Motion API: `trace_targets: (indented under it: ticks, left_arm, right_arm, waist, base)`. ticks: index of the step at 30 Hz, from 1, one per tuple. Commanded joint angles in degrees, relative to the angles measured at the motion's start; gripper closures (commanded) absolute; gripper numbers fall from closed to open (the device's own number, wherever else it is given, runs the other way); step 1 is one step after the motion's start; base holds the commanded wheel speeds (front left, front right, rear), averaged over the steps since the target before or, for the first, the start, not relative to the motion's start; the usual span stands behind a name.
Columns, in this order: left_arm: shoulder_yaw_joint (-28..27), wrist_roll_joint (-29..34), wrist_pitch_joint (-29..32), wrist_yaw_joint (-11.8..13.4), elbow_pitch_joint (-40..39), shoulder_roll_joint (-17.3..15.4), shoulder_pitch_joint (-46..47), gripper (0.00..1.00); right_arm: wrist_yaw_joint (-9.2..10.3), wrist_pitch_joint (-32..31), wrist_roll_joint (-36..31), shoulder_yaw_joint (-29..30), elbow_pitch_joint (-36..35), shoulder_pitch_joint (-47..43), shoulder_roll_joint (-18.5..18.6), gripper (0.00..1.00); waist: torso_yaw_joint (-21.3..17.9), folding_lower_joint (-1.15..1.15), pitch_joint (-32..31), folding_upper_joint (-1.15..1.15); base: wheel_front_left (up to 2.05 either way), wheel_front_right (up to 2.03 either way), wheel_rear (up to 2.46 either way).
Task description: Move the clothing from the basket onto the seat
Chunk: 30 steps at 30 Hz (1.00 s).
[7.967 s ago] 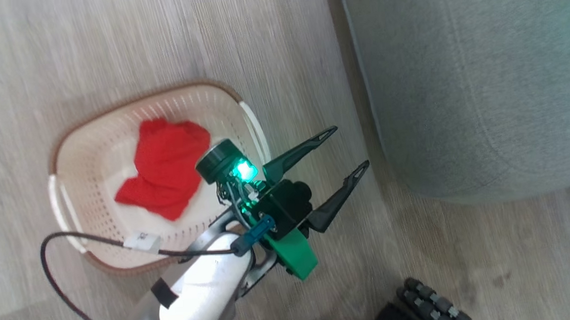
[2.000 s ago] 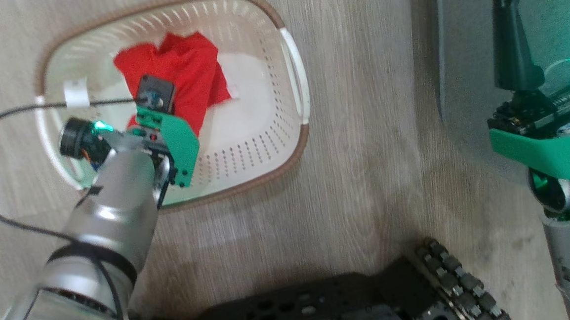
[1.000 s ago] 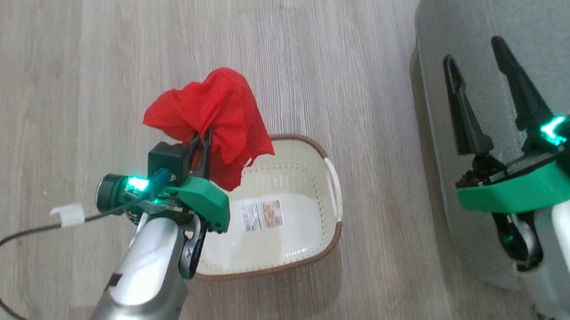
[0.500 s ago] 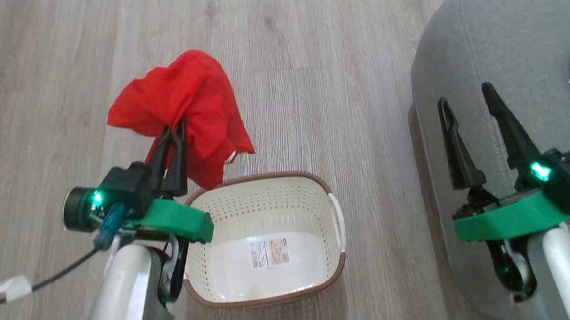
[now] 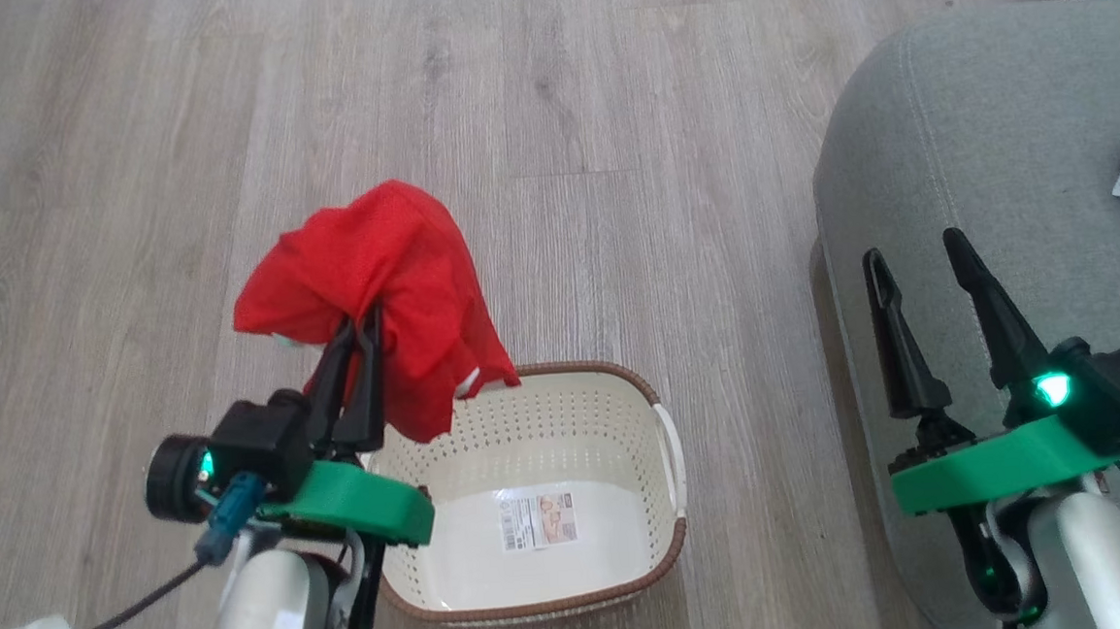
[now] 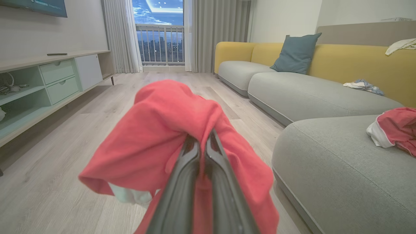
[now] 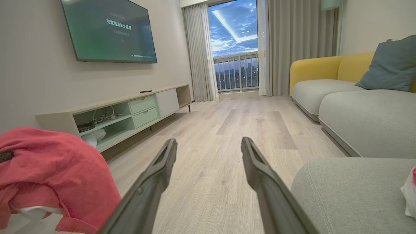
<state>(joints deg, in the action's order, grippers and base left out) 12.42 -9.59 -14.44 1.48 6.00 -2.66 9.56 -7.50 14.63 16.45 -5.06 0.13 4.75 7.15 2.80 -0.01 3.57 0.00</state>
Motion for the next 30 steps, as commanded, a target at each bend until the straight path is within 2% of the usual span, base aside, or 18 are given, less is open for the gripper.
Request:
trace_targets:
  ticks: [1, 9, 13, 20, 23, 24, 30]
  left_arm:
    - [-1.49, -0.06, -0.55, 0.44, -2.47, -0.23, 1.52, 1.0]
    - [-1.44, 0.42, -0.56, -0.15, -2.32, -0.22, 1.74, 1.0]
    - [-1.1, 1.65, -0.56, -2.39, -2.63, -0.22, 2.55, 1.0]
    - [1.85, 4.55, -0.56, -7.76, -4.46, -1.17, 4.93, 1.0]
    - [5.21, 5.76, -0.56, -8.62, -5.94, -3.01, 6.45, 1.0]
    - [5.21, 5.76, -0.56, -8.62, -5.94, -3.01, 6.45, 1.0]
    - [13.32, 7.9, -0.56, -8.93, -9.98, -7.67, 10.06, 1.0]
  right_arm:
    - [0.01, 0.37, -0.07, -1.07, -1.81, 0.8, -0.19, 0.0]
    - [0.01, 0.37, -0.3, -1.38, -1.74, 1.34, 0.53, 0.0]
    - [0.01, 0.37, -0.29, -3.27, -1.94, 1.77, 2.04, 0.0]
    - [0.01, 0.37, 0.86, -10.26, -2.96, 3.58, 7.81, 0.0]
    - [0.01, 0.37, 0.92, -13.9, -3.52, 4.96, 11.28, 0.0]
    - [0.01, 0.37, 0.92, -13.9, -3.52, 4.96, 11.28, 0.0]
    - [0.01, 0.37, 0.89, -19.22, -4.62, 8.19, 17.33, 0.0]
  waist:
    - [0.03, 0.01, -0.09, 0.0]
    - [-0.26, 0.01, -0.44, 0.0]
    - [-0.56, 0.01, -0.07, 0.0]
    - [-0.98, 0.01, 1.08, 0.0]
    - [-0.99, 0.01, 1.81, 0.0]
    - [-0.99, 0.01, 1.81, 0.0]
    - [-0.82, 0.01, 3.0, 0.0]
  base:
    - [0.0, 0.0, 0.0]
    - [0.0, 0.0, 0.0]
    - [0.0, 0.0, 0.0]
    - [0.0, 0.0, 0.0]
    - [0.0, 0.0, 0.0]
    - [0.0, 0.0, 0.0]
    - [0.0, 0.0, 0.0]
